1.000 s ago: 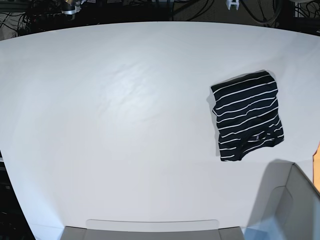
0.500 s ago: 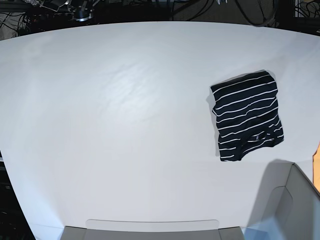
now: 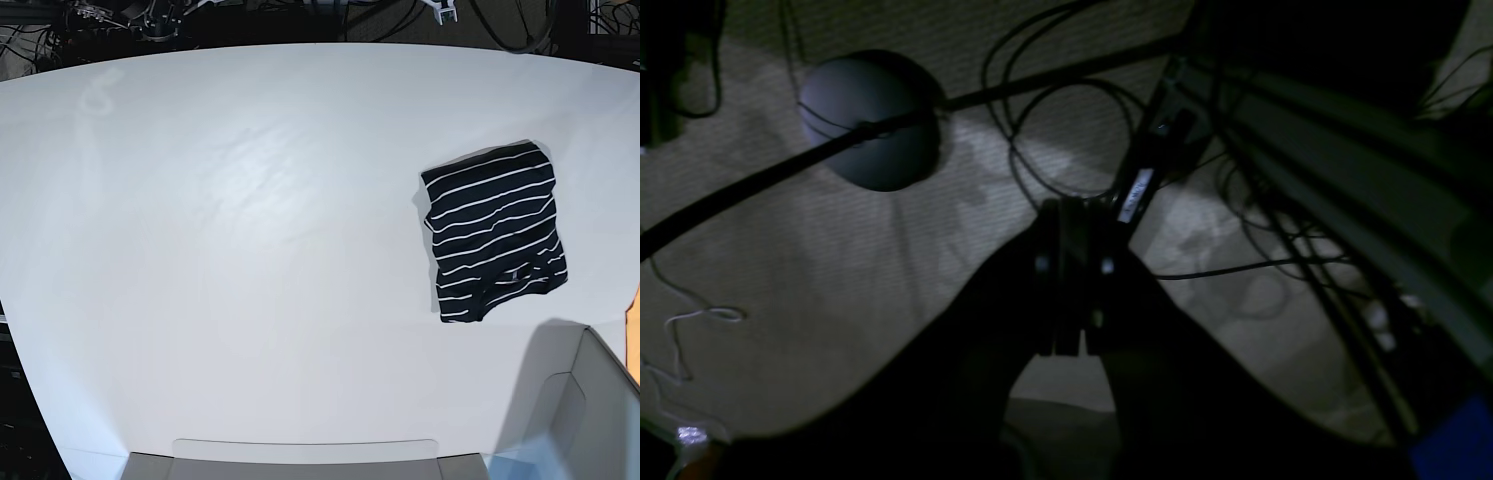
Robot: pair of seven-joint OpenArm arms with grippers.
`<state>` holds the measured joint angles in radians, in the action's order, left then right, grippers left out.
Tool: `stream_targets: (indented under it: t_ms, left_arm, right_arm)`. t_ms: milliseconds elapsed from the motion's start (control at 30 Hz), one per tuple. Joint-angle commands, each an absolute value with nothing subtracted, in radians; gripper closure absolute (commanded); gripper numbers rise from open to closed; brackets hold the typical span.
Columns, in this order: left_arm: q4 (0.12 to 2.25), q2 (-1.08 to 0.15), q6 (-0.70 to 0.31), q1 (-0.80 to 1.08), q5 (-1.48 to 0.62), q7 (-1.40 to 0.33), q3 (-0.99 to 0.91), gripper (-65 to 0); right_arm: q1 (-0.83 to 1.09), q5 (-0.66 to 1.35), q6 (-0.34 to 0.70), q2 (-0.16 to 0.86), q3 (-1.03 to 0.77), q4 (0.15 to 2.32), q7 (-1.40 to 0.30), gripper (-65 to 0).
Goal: Fold the T-shirt properly
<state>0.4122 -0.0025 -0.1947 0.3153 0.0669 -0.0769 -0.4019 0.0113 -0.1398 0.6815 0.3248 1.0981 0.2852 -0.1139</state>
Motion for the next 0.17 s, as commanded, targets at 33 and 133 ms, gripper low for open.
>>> stream_targets:
  t_ms: [33, 133]
  left_arm:
    - [0.415, 0.015, -0.196, 0.32, 0.065, -0.071, -0.406, 0.0]
    - [0.415, 0.019, -0.197, 0.311, 0.065, -0.061, -0.406, 0.0]
  right_arm:
    - [0.012, -0.148, 0.698, 0.331, 1.098, 0.285, -0.122, 0.0]
    - [0.019, -0.147, 0.698, 0.295, 1.098, 0.283, -0.122, 0.0]
